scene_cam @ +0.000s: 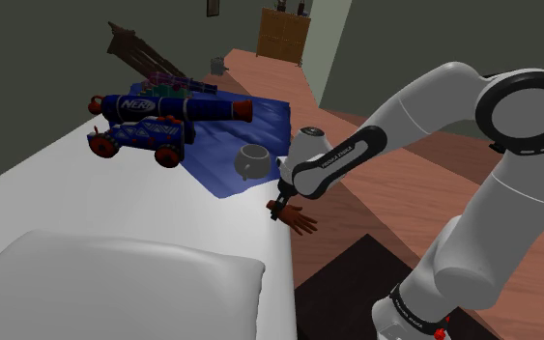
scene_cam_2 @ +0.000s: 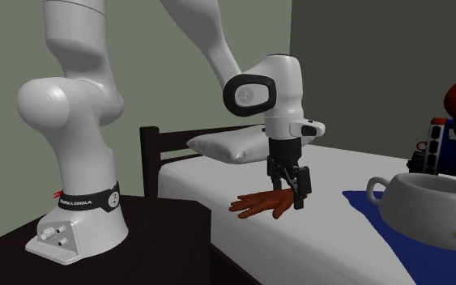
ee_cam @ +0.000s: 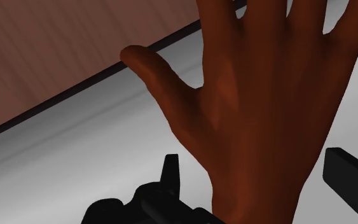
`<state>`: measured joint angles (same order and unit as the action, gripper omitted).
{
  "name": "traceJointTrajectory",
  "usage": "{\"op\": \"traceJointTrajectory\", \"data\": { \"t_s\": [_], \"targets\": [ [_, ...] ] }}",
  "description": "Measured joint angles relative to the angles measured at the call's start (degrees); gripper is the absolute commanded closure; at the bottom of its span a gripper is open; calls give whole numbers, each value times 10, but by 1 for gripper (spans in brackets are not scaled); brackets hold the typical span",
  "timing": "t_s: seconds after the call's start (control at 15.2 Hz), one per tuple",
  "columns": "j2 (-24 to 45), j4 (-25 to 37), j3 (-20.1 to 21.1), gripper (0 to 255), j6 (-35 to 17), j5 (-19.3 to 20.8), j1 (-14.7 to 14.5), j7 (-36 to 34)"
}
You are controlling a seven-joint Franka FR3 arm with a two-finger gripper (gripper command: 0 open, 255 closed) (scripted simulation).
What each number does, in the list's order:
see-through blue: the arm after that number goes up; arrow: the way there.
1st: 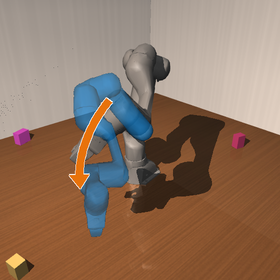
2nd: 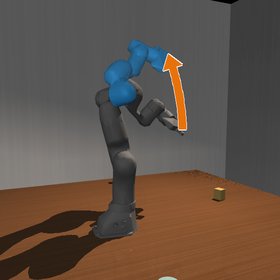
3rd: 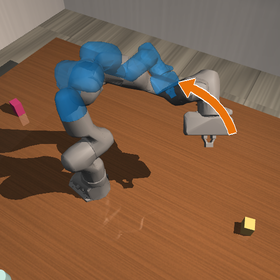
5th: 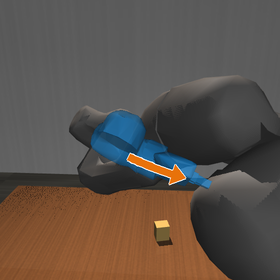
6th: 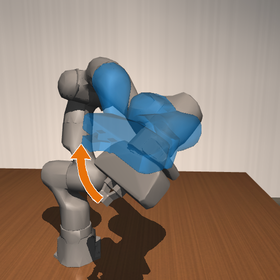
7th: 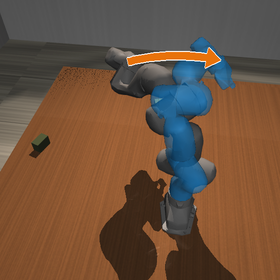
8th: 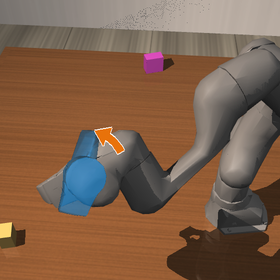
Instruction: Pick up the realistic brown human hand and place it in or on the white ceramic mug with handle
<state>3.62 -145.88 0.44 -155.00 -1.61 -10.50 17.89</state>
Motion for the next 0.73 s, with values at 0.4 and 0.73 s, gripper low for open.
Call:
{"op": "traceJointTrajectory", "data": {
  "t_s": [0.4, 0.73],
  "targets": [
    [0, 0, 0, 255, -1, 0, 0, 0],
    [0, 0, 0, 255, -1, 0, 0, 0]
  ]
}}
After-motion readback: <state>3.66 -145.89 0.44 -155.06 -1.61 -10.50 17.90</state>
